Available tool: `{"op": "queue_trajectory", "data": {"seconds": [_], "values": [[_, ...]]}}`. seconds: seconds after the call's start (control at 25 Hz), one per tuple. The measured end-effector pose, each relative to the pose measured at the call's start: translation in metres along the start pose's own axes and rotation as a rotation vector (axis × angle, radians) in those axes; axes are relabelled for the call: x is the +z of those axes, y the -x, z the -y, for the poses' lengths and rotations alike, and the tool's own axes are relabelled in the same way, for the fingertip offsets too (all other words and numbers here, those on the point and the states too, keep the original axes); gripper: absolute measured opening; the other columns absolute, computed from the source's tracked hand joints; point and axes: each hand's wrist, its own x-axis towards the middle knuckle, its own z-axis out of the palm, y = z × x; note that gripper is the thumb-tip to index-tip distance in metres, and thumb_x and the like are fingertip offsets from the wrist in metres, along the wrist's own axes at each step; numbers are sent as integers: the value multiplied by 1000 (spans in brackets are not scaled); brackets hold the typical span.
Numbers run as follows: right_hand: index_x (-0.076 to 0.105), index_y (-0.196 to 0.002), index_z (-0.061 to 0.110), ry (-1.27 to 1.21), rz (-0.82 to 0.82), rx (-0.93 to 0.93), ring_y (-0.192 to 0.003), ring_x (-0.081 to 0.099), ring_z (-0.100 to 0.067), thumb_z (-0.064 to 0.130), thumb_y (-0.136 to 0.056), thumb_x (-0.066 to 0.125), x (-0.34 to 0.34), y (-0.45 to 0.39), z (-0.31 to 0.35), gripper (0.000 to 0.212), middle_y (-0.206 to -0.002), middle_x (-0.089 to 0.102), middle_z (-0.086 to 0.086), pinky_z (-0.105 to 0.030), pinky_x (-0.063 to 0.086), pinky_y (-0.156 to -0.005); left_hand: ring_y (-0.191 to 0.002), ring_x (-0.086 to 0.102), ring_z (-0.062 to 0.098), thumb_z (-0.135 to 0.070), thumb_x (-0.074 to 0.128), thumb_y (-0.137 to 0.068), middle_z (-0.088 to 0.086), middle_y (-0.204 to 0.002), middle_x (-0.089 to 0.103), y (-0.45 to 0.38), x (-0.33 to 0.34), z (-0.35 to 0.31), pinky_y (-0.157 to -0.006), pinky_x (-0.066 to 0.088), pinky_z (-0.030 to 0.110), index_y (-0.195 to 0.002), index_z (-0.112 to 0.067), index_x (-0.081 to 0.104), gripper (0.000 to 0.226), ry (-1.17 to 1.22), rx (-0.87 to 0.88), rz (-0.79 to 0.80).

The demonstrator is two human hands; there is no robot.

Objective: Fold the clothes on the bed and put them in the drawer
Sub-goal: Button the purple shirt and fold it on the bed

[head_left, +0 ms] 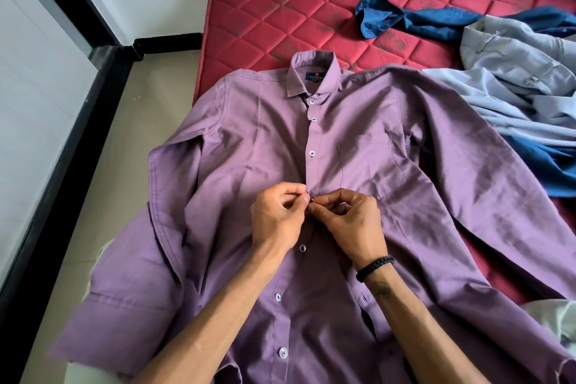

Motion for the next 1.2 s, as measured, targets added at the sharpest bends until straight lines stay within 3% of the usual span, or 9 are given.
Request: {"op": "queue_trajectory", "data": {"seconds": [0.2, 0.4, 0.56, 0.64, 0.72, 0.84, 0.92, 1.04, 1.2], "values": [[77, -79, 12, -44, 6, 99, -52, 58, -3, 16, -91, 76, -2, -3, 5, 13, -62, 71, 3, -21, 48, -52, -72, 64, 17, 1, 60, -92, -4, -75, 68, 6, 4, -6, -73, 50, 35, -114, -19, 50, 31, -174, 325, 25], [73, -87, 4, -405, 192, 284, -50, 47, -4, 7, -98, 65, -15, -10, 9, 15, -55, 58, 7, -12, 38, -46, -77, 65, 17, 1, 57, -96, -6, -83, 63, 4, 4, -7, -72, 52, 38, -110, -17, 49, 24, -232, 528, 66], [78, -94, 9, -85, 112, 108, -52, 52, -4, 11, -98, 65, -25, -9, 14, 13, -60, 61, 7, -18, 43, -50, -65, 59, 4, -7, 77, -85, -9, -81, 62, -8, -12, -7, -70, 52, 24, -110, -21, 58, 34, -349, 477, 64], [78, -96, 14, 65, 6, -30, -53, 57, 0, 11, -94, 69, -38, 6, 25, 9, -65, 65, 9, -17, 46, -55, -63, 55, 3, -10, 78, -84, -9, -77, 64, 3, -29, -3, -69, 51, 25, -102, -21, 66, 24, -408, 497, 111], [75, -99, 20, 244, -28, -134, -57, 60, 1, 20, -85, 79, -47, 30, 26, 15, -71, 66, 11, -17, 48, -61, -71, 63, 12, -10, 76, -87, -4, -80, 70, 23, -39, 7, -73, 54, 33, -95, -20, 73, 13, -523, 523, 229], [70, -105, 26, 646, -10, -120, -79, 65, -13, 39, -71, 88, -36, 78, 3, 41, -93, 65, 7, -33, 55, -74, -89, 69, 28, -12, 72, -88, 4, -91, 73, 47, -39, 21, -81, 55, 42, -95, -18, 75, 10, -657, 516, 337], [68, -104, 24, 811, -63, -100, -91, 65, -24, 41, -76, 82, -25, 90, -11, 35, -102, 62, 2, -38, 55, -74, -88, 70, 28, -13, 73, -87, 5, -89, 74, 45, -34, 18, -82, 55, 41, -90, -18, 74, 7, -673, 482, 320], [72, -93, 19, 802, -183, -173, -91, 64, -32, 28, -88, 68, -17, 87, -12, 12, -96, 64, -5, -39, 51, -68, -90, 68, 25, -14, 77, -84, 2, -88, 74, 44, -35, 13, -81, 52, 36, -87, -19, 72, 8, -708, 473, 360], [71, -82, 9, 670, -247, -223, -85, 62, -38, 13, -85, 68, -13, 82, -7, 5, -86, 66, -16, -39, 48, -73, -90, 69, 26, -12, 76, -81, 3, -86, 75, 47, -39, 4, -78, 53, 35, -83, -18, 72, 7, -711, 465, 328]]}}
